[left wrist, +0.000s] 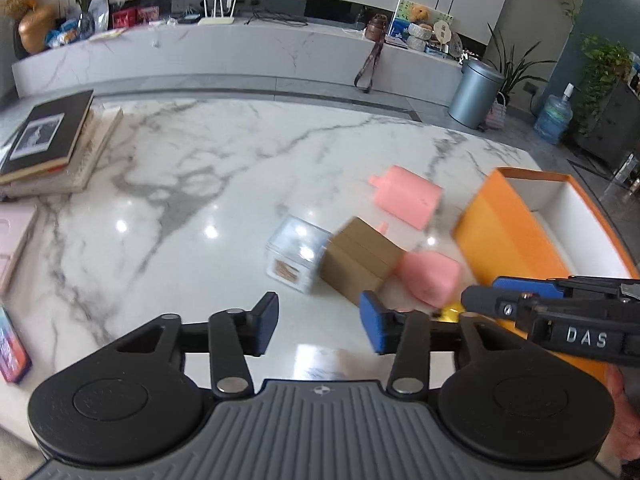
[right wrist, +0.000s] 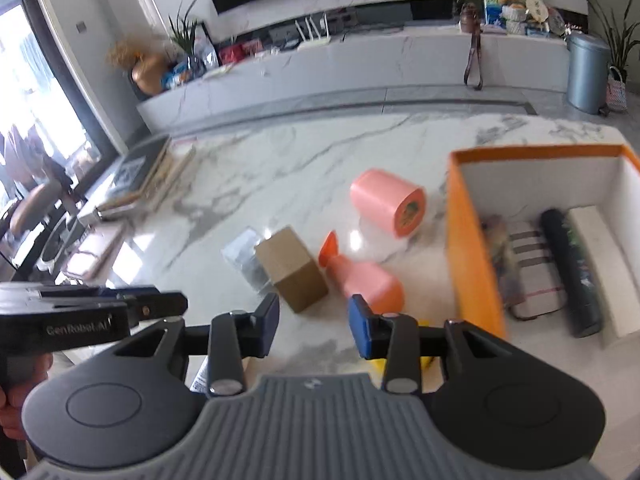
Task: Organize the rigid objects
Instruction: 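Move both tools to the table toward the clear cube and brown box, then grasp the clear acrylic cube with left tool while right tool grasps the brown cardboard box, then carry the clear cube and brown box over the orange box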
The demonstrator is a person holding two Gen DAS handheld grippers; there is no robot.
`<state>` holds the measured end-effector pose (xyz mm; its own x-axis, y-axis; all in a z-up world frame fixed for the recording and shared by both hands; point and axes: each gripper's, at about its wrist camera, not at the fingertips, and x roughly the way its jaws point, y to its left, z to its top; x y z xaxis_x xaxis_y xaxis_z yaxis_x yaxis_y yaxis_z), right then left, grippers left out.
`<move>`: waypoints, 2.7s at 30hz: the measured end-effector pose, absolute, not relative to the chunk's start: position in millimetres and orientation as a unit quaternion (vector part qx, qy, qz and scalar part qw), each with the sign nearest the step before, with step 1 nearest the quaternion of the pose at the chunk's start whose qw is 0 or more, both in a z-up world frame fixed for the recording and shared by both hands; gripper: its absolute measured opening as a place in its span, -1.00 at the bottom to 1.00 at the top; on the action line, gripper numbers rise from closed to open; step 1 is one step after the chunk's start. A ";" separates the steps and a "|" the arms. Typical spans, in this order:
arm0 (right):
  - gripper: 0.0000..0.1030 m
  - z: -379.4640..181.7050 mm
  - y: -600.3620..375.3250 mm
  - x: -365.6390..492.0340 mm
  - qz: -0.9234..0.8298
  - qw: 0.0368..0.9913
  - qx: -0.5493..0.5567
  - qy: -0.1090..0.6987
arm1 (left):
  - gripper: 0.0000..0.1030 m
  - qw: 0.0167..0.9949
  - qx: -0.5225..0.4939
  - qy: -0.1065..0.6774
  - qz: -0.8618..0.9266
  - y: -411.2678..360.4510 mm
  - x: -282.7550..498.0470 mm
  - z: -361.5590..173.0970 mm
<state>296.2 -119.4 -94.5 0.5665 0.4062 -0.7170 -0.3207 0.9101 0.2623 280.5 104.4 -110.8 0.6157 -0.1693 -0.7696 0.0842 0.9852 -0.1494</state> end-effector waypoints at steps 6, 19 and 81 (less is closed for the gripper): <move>0.03 -103.6 -83.9 324.0 0.212 0.882 0.009 0.421 | 0.42 0.892 0.037 0.439 -0.104 99.4 314.6 -139.3; 0.20 -135.2 -46.3 382.9 0.256 0.847 -0.081 0.458 | 0.56 0.881 0.112 0.419 -0.188 98.0 350.9 -181.0; -0.07 -97.4 -299.3 317.5 0.224 0.852 0.005 0.473 | 0.02 0.873 0.055 0.385 -0.295 -113.0 310.6 -59.9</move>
<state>317.5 -299.3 -97.4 0.4512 0.3867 -0.8043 -0.3777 0.8993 0.2205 310.6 -113.0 -59.9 0.5288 -0.4732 -0.7046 0.5581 0.8193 -0.1313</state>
